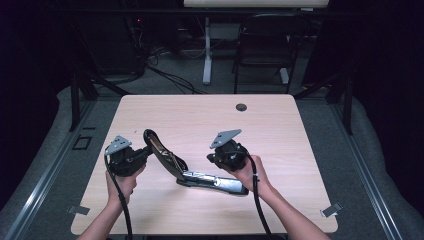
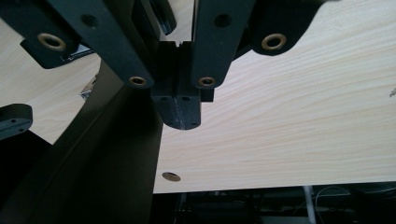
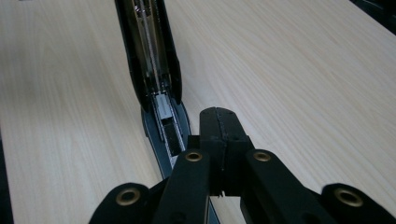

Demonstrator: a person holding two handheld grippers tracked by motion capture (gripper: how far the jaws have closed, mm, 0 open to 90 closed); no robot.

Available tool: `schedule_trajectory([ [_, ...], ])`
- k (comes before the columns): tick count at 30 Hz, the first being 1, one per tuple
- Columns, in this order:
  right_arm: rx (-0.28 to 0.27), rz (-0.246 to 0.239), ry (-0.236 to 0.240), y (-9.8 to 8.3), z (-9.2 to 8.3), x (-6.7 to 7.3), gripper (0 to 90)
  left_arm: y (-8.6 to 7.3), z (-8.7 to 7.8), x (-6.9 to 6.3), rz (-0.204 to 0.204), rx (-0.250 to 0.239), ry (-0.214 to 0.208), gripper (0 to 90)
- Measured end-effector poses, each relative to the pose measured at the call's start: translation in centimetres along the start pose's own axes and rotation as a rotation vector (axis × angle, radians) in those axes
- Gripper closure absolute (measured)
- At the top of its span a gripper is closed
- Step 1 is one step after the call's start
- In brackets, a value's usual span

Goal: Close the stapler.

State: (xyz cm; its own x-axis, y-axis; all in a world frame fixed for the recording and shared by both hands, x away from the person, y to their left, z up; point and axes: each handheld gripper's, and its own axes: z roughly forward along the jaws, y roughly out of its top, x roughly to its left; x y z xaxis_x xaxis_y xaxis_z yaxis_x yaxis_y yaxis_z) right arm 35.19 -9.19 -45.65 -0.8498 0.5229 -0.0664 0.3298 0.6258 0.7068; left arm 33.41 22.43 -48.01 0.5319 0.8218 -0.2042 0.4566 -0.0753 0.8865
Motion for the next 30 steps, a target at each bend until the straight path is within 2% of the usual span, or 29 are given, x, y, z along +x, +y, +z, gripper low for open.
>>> schedule_trajectory([
  [3, -0.006, -0.003, 0.004, 0.0, 0.0, 0.2, 90.0, 0.1, 0.2, -0.2, -0.011, -0.024, -0.001, 90.0],
  [8, -0.018, -0.011, 0.011, 0.4, 0.2, 0.8, 90.0, 0.2, 0.5, -0.4, -0.002, -0.022, 0.004, 90.0],
  [14, -0.023, -0.046, 0.024, 1.3, 1.1, 1.8, 90.0, 0.3, 0.5, -0.6, 0.013, -0.015, 0.000, 90.0],
  [20, -0.046, -0.057, 0.036, 2.8, 1.5, 2.2, 90.0, 0.3, 0.6, -0.7, 0.020, 0.003, -0.008, 90.0],
  [27, -0.046, -0.048, 0.029, 3.1, 1.8, 2.2, 90.0, 0.2, 0.6, -1.1, 0.019, -0.011, -0.009, 90.0],
  [30, -0.052, -0.049, 0.027, 3.3, 1.5, 2.2, 90.0, 0.3, 0.7, -1.5, 0.033, -0.007, -0.018, 90.0],
])
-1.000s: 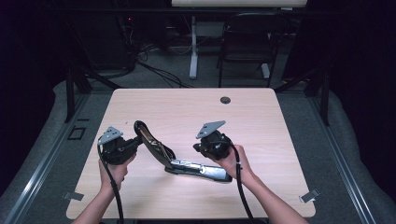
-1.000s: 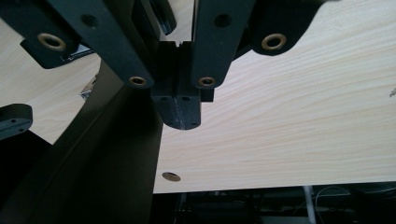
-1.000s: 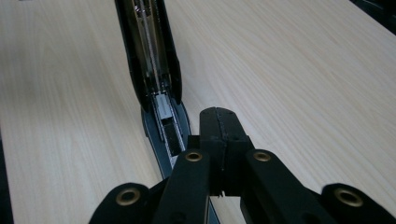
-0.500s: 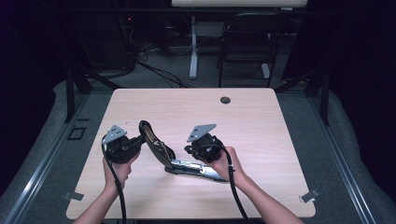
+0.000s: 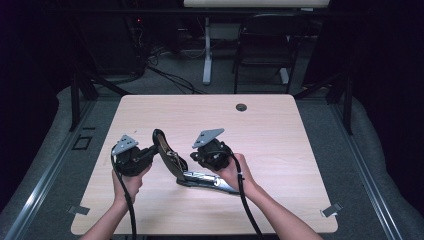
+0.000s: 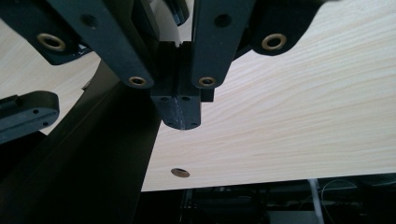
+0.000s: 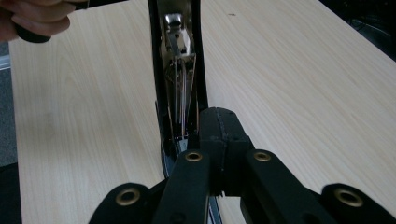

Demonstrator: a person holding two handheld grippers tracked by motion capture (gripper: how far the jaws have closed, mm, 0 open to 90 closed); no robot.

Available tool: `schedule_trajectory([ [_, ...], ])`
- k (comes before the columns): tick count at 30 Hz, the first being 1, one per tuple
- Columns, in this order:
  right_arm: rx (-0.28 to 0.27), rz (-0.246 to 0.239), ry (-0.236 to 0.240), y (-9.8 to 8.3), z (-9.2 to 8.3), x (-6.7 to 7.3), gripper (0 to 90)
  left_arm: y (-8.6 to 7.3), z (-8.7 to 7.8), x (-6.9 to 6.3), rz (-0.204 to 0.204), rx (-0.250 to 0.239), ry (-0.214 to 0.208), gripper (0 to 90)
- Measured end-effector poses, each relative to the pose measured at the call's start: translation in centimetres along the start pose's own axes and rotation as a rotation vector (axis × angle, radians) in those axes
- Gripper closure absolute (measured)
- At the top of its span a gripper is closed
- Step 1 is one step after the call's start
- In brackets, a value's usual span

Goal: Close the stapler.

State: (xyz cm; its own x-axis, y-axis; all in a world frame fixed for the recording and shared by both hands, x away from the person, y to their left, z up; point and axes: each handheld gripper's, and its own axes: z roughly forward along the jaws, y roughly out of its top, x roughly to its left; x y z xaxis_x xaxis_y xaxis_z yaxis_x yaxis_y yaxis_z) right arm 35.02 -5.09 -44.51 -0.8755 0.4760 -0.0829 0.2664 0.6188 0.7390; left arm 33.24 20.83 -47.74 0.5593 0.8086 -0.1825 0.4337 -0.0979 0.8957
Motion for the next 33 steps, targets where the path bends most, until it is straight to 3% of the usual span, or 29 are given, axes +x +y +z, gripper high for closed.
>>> schedule_trajectory([
  [8, -0.038, 0.009, 0.001, 1.2, -0.3, 0.0, 90.0, 0.1, 1.0, -0.9, 0.032, 0.025, -0.038, 90.0],
  [13, -0.086, 0.035, 0.037, 1.9, -0.5, 0.0, 89.7, -0.2, 1.7, -1.2, 0.051, 0.076, -0.069, 89.4],
  [18, -0.119, 0.039, 0.035, 2.0, -1.5, 0.1, 90.0, -0.6, 2.3, -1.4, 0.068, 0.129, -0.099, 89.4],
  [20, -0.122, 0.070, 0.066, 1.8, -2.0, -0.3, 90.0, -0.7, 2.5, -1.7, 0.085, 0.132, -0.110, 88.7],
  [28, -0.118, 0.125, 0.061, -0.3, -3.5, -1.3, 90.0, -0.8, 2.7, -2.2, 0.127, 0.155, -0.117, 83.1],
  [33, -0.131, 0.139, 0.069, -2.0, -4.2, -1.7, 90.0, -0.6, 2.5, -2.0, 0.112, 0.166, -0.084, 66.3],
])
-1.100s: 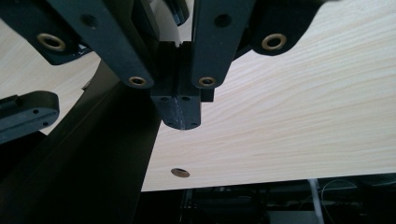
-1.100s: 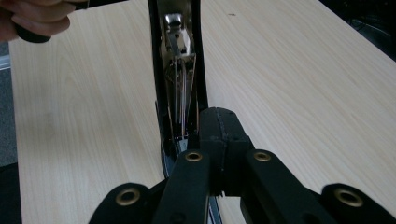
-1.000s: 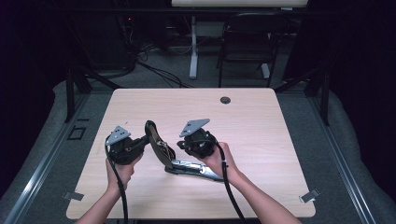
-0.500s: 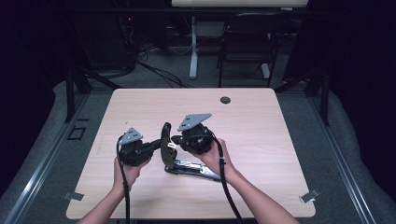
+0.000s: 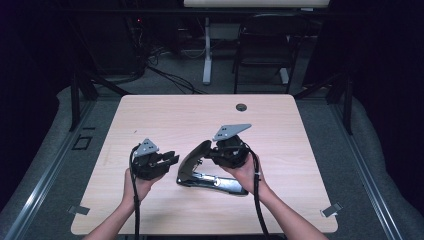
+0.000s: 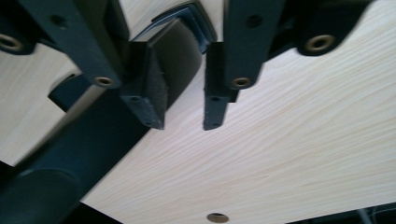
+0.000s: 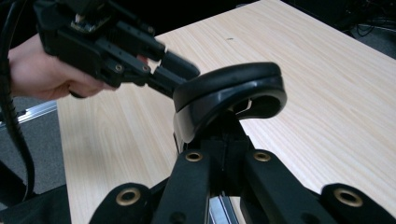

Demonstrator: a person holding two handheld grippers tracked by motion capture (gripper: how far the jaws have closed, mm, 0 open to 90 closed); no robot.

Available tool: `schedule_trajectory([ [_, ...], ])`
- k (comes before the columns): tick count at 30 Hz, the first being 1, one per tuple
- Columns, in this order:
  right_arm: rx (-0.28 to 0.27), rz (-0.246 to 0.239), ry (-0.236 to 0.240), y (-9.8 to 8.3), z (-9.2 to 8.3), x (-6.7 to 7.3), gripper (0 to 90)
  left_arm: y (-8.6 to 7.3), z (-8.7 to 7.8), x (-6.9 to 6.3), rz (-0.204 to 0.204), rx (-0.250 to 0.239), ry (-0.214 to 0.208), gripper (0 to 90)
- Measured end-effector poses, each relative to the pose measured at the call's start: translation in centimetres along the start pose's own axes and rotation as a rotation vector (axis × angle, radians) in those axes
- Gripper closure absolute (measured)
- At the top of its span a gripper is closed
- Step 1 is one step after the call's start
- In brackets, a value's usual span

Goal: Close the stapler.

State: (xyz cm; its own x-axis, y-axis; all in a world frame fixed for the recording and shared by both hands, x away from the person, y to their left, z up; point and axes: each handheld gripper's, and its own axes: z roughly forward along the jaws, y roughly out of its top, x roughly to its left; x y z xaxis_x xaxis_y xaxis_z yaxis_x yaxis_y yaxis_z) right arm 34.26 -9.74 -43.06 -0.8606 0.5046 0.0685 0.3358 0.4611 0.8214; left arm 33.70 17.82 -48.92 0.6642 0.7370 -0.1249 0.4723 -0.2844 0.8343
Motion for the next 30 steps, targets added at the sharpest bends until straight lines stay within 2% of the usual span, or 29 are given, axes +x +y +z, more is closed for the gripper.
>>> schedule_trajectory([
  [2, -0.001, 0.006, 0.001, -0.4, -0.2, -0.2, 90.0, 0.1, 0.0, 0.2, -0.012, 0.018, 0.018, 55.9],
  [9, -0.001, 0.038, -0.001, -2.3, -1.0, -1.0, 90.0, -0.2, 0.1, 0.6, -0.020, 0.044, 0.061, 33.6],
  [14, -0.001, 0.041, -0.008, -2.7, -1.4, -1.2, 90.0, -0.4, -0.2, 1.1, -0.030, 0.056, 0.068, 20.6],
  [18, 0.003, 0.048, -0.011, -3.0, -1.5, -1.3, 90.0, -0.5, -0.6, 1.6, -0.020, 0.068, 0.093, 15.6],
  [23, 0.023, 0.058, -0.021, -3.8, -1.8, -1.6, 90.0, -0.8, -1.0, 2.6, -0.048, 0.073, 0.116, 12.1],
  [30, 0.055, 0.073, -0.037, -4.9, -2.0, -2.0, 90.0, -0.9, -1.1, 3.1, -0.051, 0.089, 0.135, 8.2],
])
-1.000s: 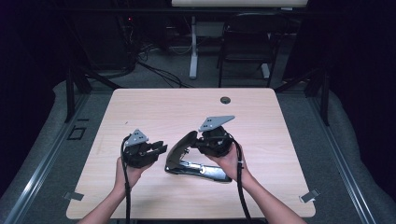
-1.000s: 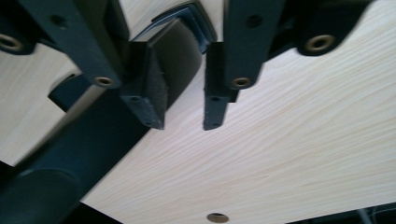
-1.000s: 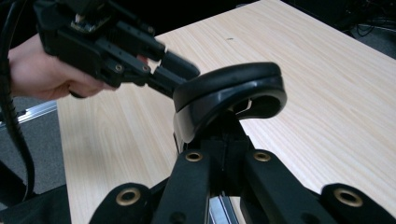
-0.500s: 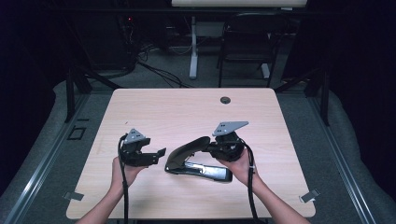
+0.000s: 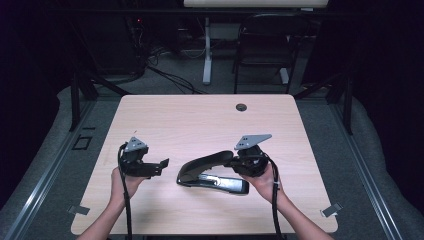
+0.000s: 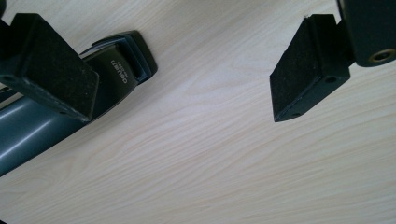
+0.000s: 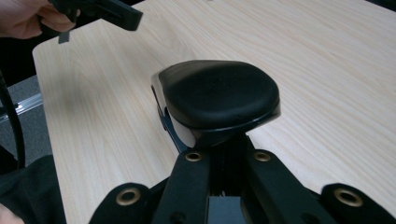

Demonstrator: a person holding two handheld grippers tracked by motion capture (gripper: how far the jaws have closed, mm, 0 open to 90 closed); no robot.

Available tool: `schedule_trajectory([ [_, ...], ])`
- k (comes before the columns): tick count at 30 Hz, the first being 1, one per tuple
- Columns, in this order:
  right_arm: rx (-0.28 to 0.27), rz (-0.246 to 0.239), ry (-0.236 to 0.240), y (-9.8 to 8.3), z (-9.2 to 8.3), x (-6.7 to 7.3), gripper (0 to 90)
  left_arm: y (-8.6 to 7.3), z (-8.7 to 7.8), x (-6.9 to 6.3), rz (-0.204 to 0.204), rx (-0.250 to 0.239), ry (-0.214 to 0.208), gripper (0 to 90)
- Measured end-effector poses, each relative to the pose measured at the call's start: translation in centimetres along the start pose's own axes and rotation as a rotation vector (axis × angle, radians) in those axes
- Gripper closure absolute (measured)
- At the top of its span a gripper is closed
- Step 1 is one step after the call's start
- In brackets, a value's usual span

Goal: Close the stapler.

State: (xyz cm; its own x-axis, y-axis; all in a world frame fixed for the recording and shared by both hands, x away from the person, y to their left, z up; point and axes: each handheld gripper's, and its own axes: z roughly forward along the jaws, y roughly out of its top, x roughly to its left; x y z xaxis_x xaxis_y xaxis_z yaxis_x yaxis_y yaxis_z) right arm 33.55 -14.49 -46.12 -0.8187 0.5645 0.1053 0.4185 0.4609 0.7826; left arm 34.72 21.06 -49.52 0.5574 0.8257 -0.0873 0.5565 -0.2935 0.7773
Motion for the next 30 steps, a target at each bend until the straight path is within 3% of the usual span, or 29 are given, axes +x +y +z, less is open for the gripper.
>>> schedule_trajectory([
  [19, 0.051, 0.055, -0.054, -1.5, 0.0, -2.3, 90.0, -0.2, 0.5, 0.1, 0.002, 0.030, 0.003, 8.3],
  [30, 0.085, 0.038, -0.092, -2.2, 0.4, -2.8, 90.0, -0.2, 0.5, 0.4, -0.006, 0.036, 0.006, 8.2],
])
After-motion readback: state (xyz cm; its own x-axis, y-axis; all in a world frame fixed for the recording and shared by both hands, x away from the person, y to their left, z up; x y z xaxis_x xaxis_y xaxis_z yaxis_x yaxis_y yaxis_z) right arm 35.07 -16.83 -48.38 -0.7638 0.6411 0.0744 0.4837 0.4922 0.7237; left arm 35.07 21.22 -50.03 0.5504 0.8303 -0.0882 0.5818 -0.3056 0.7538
